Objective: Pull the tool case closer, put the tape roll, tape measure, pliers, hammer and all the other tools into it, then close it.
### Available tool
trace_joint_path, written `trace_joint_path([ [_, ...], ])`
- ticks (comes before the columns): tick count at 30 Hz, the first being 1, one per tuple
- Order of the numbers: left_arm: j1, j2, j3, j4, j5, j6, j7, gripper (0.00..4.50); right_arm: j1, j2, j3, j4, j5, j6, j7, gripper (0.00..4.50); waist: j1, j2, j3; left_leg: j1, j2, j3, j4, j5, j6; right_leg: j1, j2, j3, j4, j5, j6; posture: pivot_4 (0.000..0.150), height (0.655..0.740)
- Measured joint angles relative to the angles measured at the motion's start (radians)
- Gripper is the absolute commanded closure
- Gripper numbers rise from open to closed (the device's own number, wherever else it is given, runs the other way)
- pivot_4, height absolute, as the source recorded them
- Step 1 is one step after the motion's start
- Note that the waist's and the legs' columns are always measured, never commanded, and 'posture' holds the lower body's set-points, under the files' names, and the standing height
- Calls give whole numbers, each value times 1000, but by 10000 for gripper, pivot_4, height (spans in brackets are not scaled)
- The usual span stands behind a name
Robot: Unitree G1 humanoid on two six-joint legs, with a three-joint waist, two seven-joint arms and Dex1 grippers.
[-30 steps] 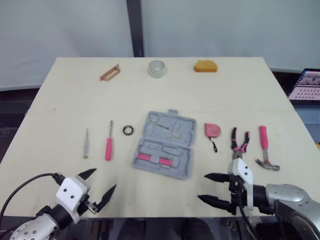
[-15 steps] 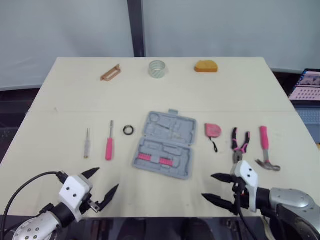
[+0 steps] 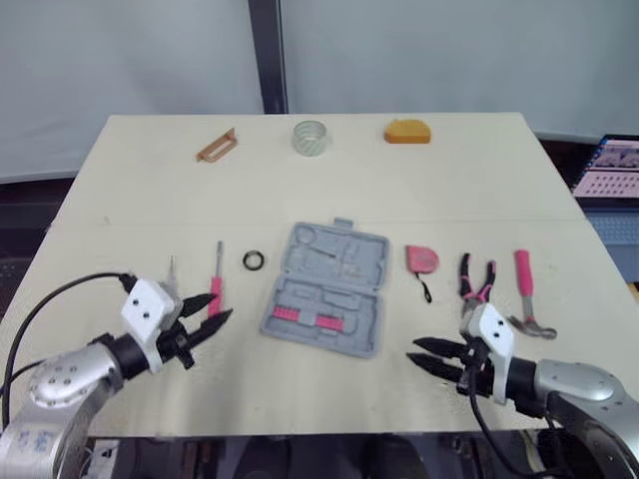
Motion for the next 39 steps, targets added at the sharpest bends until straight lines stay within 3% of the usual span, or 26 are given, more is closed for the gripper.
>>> trace_joint_path([
  [1, -35, 11, -15, 31, 4, -1, -8, 44182, -19, 5, 1, 3, -1, 1, -8, 45000, 0, 0, 0, 0, 0, 0, 0, 0, 0, 0, 0, 0, 0, 0, 0, 1500, 7349],
  [2, -81, 22, -38, 78, 15, -5, -19, 44692, -44, 12, 5, 10, -7, 2, -19, 45000, -1, 0, 0, 0, 0, 0, 0, 0, 0, 0, 0, 0, 0, 0, 0, 1500, 7349],
  [9, -332, 45, -197, 375, 119, -55, -81, 44692, -190, 67, 81, 110, -84, 30, -108, 45000, -6, 0, 0, -1, 0, 0, 0, 0, -1, -1, 0, 0, 2, 0, 0, 1500, 7349],
  [17, -554, -7, -335, 656, 213, -159, -153, 44692, -330, 112, 168, 290, -183, 66, -157, 45000, -22, 0, 0, -1, 0, 2, 0, 1, -1, -5, 0, 0, 5, 0, 0, 1500, 7349],
  [26, -678, -87, -398, 890, 290, -267, -180, 44692, -430, 180, 215, 445, -256, 28, -160, 45000, -32, 0, 0, -3, 3, 11, -1, 1, -1, -15, 0, 0, 11, 0, 0, 1500, 7349],
  [39, -716, -129, -435, 1018, 363, -363, -193, 44692, -527, 236, 272, 585, -321, -24, -138, 45000, -50, 0, 0, -3, 4, 13, 0, 1, -1, -19, 0, -1, 16, 0, 0, 1500, 7349],
])
